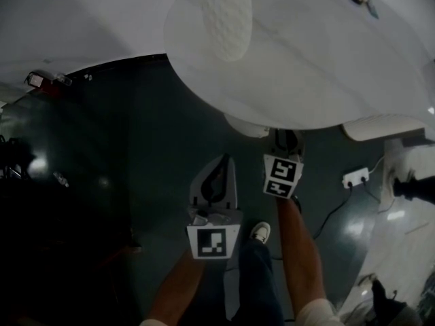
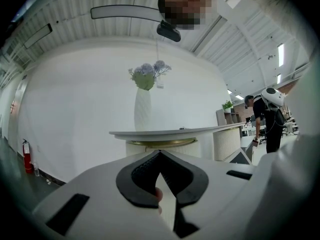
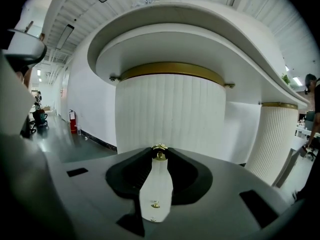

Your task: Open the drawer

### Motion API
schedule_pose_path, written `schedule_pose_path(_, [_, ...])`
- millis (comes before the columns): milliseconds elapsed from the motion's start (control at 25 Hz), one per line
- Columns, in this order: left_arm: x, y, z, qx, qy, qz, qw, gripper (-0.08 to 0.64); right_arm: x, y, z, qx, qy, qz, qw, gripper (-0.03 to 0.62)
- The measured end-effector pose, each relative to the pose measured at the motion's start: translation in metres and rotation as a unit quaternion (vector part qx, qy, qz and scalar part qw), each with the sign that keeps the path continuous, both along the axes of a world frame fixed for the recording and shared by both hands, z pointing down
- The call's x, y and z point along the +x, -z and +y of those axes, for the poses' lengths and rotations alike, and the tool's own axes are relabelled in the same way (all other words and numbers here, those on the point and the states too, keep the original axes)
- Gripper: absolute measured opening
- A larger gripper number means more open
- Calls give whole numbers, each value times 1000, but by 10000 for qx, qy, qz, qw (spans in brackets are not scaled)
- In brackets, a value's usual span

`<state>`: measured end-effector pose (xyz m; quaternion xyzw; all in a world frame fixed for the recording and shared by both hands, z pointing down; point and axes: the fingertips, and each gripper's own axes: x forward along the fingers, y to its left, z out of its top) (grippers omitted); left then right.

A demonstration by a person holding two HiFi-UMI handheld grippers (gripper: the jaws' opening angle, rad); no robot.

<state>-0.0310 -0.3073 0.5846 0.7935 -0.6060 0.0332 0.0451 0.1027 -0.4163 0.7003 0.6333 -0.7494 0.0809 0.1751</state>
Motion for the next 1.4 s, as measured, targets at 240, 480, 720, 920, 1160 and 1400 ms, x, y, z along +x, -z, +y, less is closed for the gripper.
schedule_pose_path(240, [0, 2, -1, 32, -6, -49, 10000, -5, 1, -1, 15, 29, 6, 16, 10000, 104])
schedule_pose_path(480, [2, 5, 4, 110, 17, 41, 9999, -5, 3, 0, 44, 89, -43, 20, 9999, 104])
schedule_pose_path(720, [6, 7, 10, 107, -41, 4, 9999, -5, 5, -1, 76, 172, -38, 67, 9998, 104])
schedule_pose_path(920, [7, 11, 18, 124, -54, 50, 9999, -5, 7, -1, 105, 201, -69, 36, 9998, 104])
schedule_pose_path(1160, [6, 13, 29, 131, -56, 62, 9999, -5, 8, -5, 141, 49, -99, 5, 9999, 104])
schedule_pose_path(1400, [3, 12, 38, 134, -18, 93, 9999, -5, 9, -6, 167, 36, -53, 96, 9999, 103])
